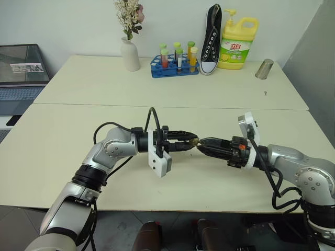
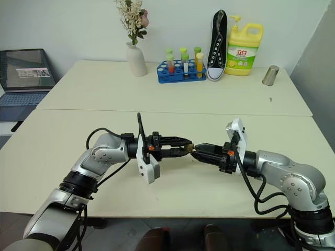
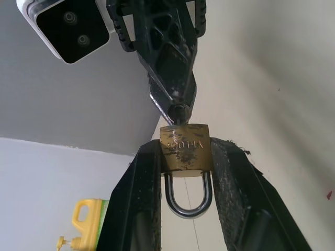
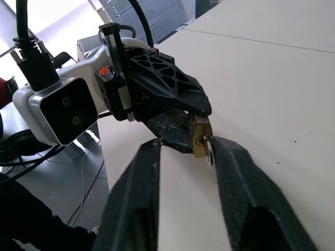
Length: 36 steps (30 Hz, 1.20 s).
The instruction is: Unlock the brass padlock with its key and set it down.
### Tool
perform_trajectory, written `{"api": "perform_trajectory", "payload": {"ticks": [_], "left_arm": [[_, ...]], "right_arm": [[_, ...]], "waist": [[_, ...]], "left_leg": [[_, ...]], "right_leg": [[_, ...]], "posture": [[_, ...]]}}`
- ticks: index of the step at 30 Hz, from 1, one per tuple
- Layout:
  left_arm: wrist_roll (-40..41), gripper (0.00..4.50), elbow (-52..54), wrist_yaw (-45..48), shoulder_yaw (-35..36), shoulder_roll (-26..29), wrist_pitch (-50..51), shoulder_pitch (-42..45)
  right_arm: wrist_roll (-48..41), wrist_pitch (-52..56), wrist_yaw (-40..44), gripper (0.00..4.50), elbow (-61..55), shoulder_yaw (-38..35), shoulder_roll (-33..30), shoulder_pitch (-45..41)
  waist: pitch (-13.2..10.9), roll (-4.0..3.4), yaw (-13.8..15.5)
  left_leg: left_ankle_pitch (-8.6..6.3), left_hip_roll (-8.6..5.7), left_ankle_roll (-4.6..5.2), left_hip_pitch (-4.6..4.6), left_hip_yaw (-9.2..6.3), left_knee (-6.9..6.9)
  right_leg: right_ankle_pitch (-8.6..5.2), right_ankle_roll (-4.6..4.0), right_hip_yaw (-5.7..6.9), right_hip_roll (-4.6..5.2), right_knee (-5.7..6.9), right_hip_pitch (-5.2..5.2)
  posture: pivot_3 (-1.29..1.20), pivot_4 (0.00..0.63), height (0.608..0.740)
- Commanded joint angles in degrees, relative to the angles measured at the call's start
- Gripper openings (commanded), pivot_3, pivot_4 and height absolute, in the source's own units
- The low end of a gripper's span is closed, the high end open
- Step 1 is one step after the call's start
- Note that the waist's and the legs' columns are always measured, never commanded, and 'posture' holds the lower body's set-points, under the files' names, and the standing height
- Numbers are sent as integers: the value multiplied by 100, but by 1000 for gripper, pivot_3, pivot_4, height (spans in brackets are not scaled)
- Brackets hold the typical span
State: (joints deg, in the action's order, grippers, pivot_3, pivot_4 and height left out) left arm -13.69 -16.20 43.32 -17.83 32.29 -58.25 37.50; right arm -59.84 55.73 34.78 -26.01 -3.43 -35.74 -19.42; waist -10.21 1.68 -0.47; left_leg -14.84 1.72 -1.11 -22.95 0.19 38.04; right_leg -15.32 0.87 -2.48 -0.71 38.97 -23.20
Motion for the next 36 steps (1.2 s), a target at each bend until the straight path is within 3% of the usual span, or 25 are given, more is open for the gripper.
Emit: {"api": "perform_trajectory", "payload": {"ticks": [1,12,23,31,36], "left_arm": [[18,963,113,-140,19,37,-39,139],[-151,963,60,-313,38,71,-167,93],[-525,963,-50,-663,2,132,-557,127],[-739,963,30,-922,-82,190,-661,8],[-754,963,122,-1017,-109,214,-591,-76]], "right_arm": [[-213,82,61,53,-73,-139,-33,-139],[-569,555,16,0,202,-295,-141,-346],[-2736,1962,-1302,0,1700,-633,-152,-1169],[-4230,1852,-2736,0,2588,-438,-102,-1461],[-4537,1899,-2984,0,2557,-238,-248,-1495]], "waist": [[0,0,0],[0,0,0],[0,0,-4],[0,0,-17],[0,-1,-58]], "left_leg": [[0,0,0,0,0,0],[0,0,0,0,0,0],[0,1,0,-1,3,0],[0,1,1,-5,3,-3],[0,3,1,-7,1,-4]], "right_leg": [[0,0,0,0,0,0],[0,-1,0,0,0,0],[2,-3,-5,3,1,-1],[2,-3,-6,4,0,-2],[2,-3,-4,5,0,-2]], "posture": [[0,150,740],[0,150,740],[0,150,740],[0,150,740],[0,150,740]]}}
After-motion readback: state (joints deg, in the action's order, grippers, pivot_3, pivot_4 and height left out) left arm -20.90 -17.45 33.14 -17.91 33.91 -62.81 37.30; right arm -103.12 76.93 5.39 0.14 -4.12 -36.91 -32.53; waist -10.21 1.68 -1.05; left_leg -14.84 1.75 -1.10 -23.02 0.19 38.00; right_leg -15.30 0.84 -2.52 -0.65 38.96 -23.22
